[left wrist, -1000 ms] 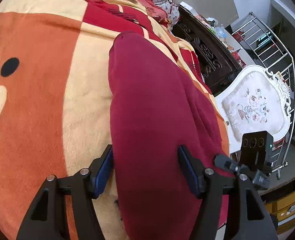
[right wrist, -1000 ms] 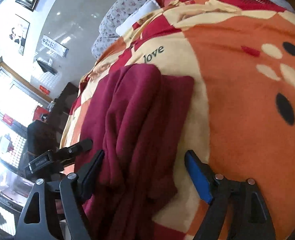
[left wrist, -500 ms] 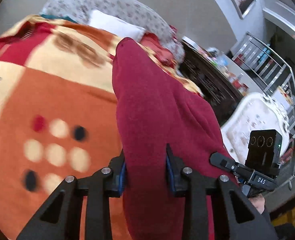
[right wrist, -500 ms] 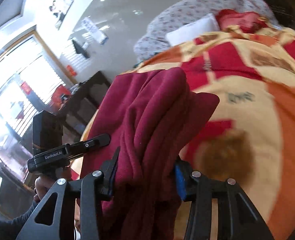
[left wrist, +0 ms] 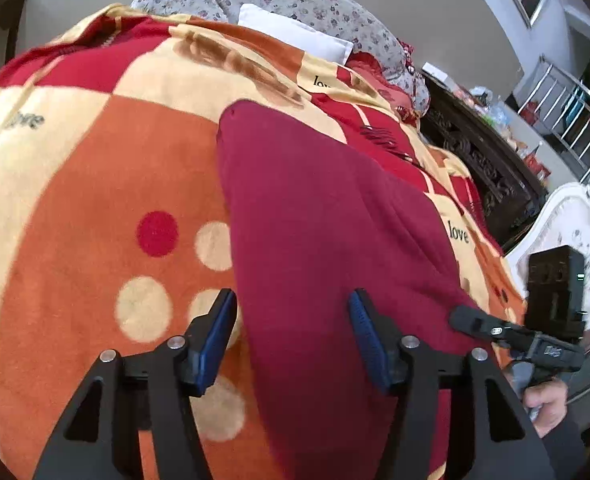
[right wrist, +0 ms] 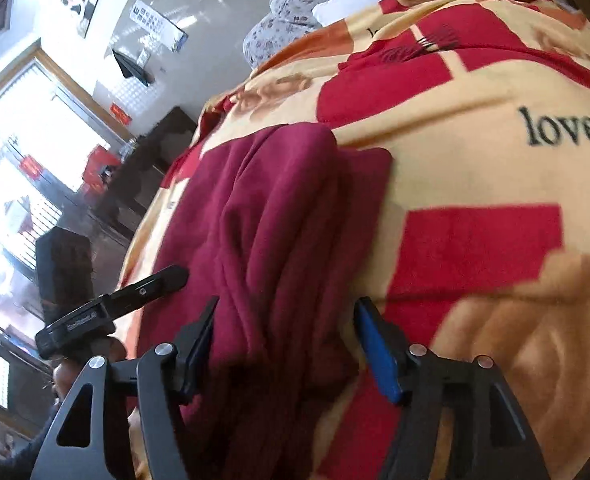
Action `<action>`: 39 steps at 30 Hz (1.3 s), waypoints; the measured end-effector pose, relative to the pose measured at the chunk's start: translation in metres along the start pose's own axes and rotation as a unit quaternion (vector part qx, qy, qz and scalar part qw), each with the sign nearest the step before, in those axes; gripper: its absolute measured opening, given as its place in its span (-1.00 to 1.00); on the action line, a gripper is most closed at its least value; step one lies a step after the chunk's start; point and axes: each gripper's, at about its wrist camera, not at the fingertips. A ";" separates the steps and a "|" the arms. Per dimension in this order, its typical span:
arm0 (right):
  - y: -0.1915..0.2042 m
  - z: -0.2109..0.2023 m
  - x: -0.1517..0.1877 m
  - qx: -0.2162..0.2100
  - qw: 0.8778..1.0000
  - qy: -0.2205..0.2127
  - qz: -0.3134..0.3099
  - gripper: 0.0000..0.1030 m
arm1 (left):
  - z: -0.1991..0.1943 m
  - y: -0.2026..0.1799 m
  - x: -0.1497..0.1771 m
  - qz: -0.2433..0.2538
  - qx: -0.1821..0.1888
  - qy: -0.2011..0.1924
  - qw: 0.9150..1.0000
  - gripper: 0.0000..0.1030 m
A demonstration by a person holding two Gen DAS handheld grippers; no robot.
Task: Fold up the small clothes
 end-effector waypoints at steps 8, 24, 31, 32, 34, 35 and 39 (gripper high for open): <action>0.045 -0.103 0.058 0.053 0.994 -0.081 -0.042 0.44 | -0.100 -0.052 0.046 0.094 -0.106 -0.142 0.980 0.97; 0.122 -0.193 0.206 0.266 0.949 -0.125 -0.116 0.61 | -0.146 -0.134 0.166 0.094 -0.119 -0.078 0.985 1.00; 0.138 -0.211 0.219 0.285 0.937 -0.142 -0.141 0.64 | -0.146 -0.159 0.179 0.118 -0.141 -0.067 0.981 1.00; 0.140 -0.212 0.221 0.288 0.936 -0.142 -0.144 0.64 | -0.144 -0.160 0.179 0.118 -0.147 -0.061 0.980 1.00; 0.141 -0.213 0.222 0.289 0.936 -0.139 -0.147 0.64 | -0.140 -0.159 0.179 0.117 -0.169 -0.052 0.977 1.00; 0.141 -0.213 0.223 0.292 0.935 -0.138 -0.148 0.64 | -0.138 -0.158 0.179 0.115 -0.180 -0.046 0.976 1.00; 0.138 -0.213 0.223 0.306 0.931 -0.136 -0.147 0.65 | -0.134 -0.146 0.177 0.097 -0.210 -0.033 0.972 1.00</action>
Point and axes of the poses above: each gripper's, at about its wrist camera, not at the fingertips, and z roughly the way its jaws point, y to its left, x to its underside, and after that the axes turned 8 degrees about x, right-handed
